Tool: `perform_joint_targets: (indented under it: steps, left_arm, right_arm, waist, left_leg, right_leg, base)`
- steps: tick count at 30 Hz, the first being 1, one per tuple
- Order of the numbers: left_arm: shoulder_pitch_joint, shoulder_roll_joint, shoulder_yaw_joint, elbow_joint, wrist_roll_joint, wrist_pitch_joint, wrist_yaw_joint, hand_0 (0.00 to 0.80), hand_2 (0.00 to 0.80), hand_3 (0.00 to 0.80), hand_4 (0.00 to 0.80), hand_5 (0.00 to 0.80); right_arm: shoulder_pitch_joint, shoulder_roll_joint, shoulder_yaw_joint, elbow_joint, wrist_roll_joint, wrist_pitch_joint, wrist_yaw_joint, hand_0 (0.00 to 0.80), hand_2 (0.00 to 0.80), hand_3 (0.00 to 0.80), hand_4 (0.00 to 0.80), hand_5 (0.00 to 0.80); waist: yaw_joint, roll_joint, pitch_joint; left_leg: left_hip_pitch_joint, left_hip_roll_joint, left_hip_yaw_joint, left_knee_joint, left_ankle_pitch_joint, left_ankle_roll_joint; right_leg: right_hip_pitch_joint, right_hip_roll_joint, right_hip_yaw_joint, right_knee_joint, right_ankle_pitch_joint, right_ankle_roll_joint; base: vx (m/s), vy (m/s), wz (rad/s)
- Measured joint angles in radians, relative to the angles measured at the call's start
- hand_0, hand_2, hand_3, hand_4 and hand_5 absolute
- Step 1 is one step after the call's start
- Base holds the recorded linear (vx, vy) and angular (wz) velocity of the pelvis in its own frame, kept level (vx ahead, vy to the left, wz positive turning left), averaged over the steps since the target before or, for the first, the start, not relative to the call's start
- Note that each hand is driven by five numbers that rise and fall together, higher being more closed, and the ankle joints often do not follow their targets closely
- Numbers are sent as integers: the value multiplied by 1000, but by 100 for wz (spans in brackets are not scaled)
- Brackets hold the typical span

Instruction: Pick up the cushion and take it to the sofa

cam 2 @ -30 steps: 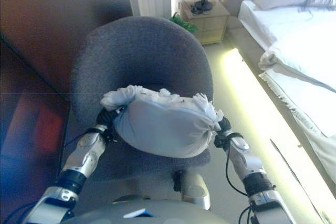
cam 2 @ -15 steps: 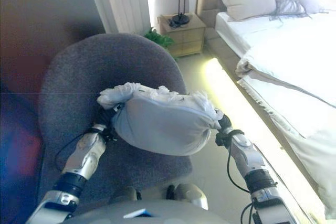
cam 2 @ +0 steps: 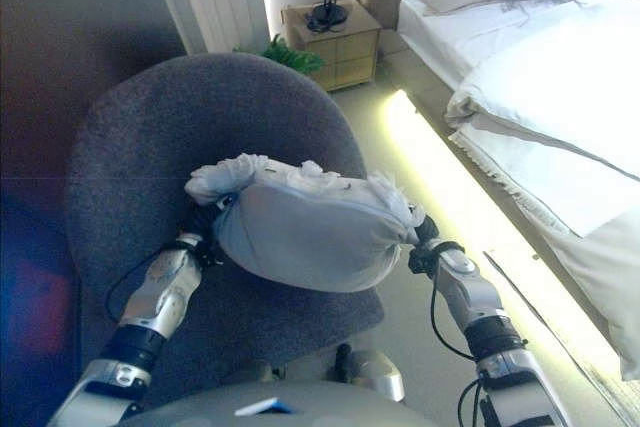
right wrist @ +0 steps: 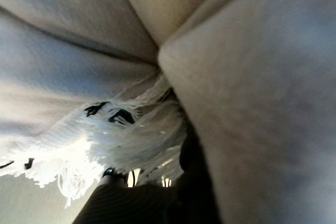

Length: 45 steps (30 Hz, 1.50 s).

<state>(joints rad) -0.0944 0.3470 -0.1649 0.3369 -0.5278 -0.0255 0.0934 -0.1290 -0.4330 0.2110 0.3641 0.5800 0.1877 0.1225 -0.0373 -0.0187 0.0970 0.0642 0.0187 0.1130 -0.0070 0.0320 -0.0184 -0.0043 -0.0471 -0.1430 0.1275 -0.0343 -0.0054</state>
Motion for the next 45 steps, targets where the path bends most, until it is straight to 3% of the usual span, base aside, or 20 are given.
perform_joint_targets:
  steps: [2,4,7,9,11,12,13,17,21,24,26,32,34,35,40,45]
  left_arm:
    - [0,20,4,0,1,0,10,800,800,800,800,800]
    - [-2,33,33,0,3,0,17,800,800,800,800,800]
    - [-11,37,55,4,4,0,25,800,800,800,800,800]
    - [-15,48,62,6,3,0,32,800,800,800,800,800]
    - [-30,89,61,8,3,1,38,800,800,800,800,800]
    - [-49,106,60,15,3,0,42,800,800,800,800,800]
    - [-81,95,54,47,2,1,54,800,800,800,800,800]
    - [-255,85,-15,149,1,20,78,800,800,800,800,800]
    - [-318,85,-19,195,-1,21,88,800,800,800,800,800]
    - [-319,86,-17,203,-1,21,106,800,800,800,800,800]
    - [-331,95,-21,213,0,22,107,800,800,800,800,800]
    - [-393,95,-22,288,-1,56,108,800,800,800,800,800]
    - [-429,105,-43,296,-5,76,105,800,800,800,800,800]
    - [-440,108,-45,296,-10,84,105,800,800,800,800,800]
    - [-536,125,-57,347,-15,132,105,800,800,800,800,800]
    - [-671,148,-122,441,-56,152,138,800,800,800,800,800]
  right_arm:
    - [-5,26,5,0,0,8,-6,800,800,800,800,800]
    - [-22,51,19,1,0,9,-12,800,800,800,800,800]
    - [-36,64,46,3,0,15,-26,800,800,800,800,800]
    - [-57,69,74,6,0,16,-32,800,800,800,800,800]
    - [-80,89,88,21,1,16,-35,800,800,800,800,800]
    - [-106,97,105,41,4,18,-39,800,800,800,800,800]
    - [-143,94,108,80,4,24,-49,800,800,800,800,800]
    - [-355,38,119,232,61,50,-92,800,800,800,800,800]
    - [-422,25,119,243,105,54,-106,800,800,800,800,800]
    - [-419,33,140,245,116,55,-107,800,800,800,800,800]
    - [-419,35,154,245,118,57,-109,800,800,800,800,800]
    - [-442,32,169,264,125,62,-110,800,800,800,800,800]
    - [-463,30,170,292,155,67,-110,800,800,800,800,800]
    - [-492,30,169,315,160,72,-110,800,800,800,800,800]
    - [-552,28,183,368,183,97,-104,800,800,800,800,800]
    - [-646,30,196,441,193,103,-89,800,800,800,800,800]
  waist:
    - [6,-5,3]
    - [21,-3,13]
    - [32,-2,30]
    - [55,-6,37]
    - [60,-49,49]
    - [65,-85,53]
    - [73,-77,64]
    - [82,-69,118]
    - [80,-81,167]
    - [84,-65,179]
    - [80,-87,180]
    - [89,-61,194]
    - [103,-81,190]
    - [106,-70,196]
    - [103,-67,198]
    - [99,-65,200]
  left_leg:
    - [13,-18,1,-10,2,15]
    - [19,-17,35,-12,1,25]
    - [40,-5,79,-14,-5,34]
    - [42,5,82,-9,-11,20]
    - [29,3,73,14,-12,-6]
    - [3,-2,72,53,-23,-23]
    - [-34,23,57,103,-36,-40]
    - [-209,107,35,296,-79,-73]
    - [-253,125,3,438,-154,-87]
    - [-267,148,-20,495,-192,-82]
    - [-291,133,-27,531,-192,-82]
    - [-321,137,-63,553,-194,-82]
    - [-321,124,-47,560,-191,-77]
    - [-319,123,-51,558,-190,-77]
    - [-305,119,-55,558,-177,-70]
    - [-312,106,-37,552,-178,-59]
  right_leg:
    - [-1,-21,-2,20,-9,16]
    - [-46,-40,-6,112,-28,36]
    - [-60,-134,-38,199,-70,45]
    - [-55,-206,-12,157,-42,90]
    - [-32,-230,15,63,-9,135]
    - [-41,-234,19,54,28,159]
    - [-48,-212,7,66,25,159]
    - [-183,-159,-18,191,5,104]
    - [-242,-169,-28,289,-35,81]
    - [-241,-167,-45,302,-34,84]
    - [-245,-195,-32,427,-111,84]
    - [-251,-194,-60,420,-108,102]
    - [-228,-214,-36,479,-159,103]
    - [-223,-215,-39,472,-166,107]
    - [-194,-217,-46,453,-158,111]
    - [-193,-224,-38,414,-132,122]
  base:
    - [43,100,6]
    - [87,60,-5]
    - [117,-76,9]
    - [32,-142,-3]
    - [-112,-174,5]
    - [-176,-171,28]
    - [-167,-158,26]
    - [-105,-113,17]
    - [81,-53,-8]
    - [88,-57,-22]
    - [75,-61,10]
    - [91,-31,1]
    - [111,-3,0]
    - [95,0,2]
    - [69,20,4]
    - [-91,40,-3]
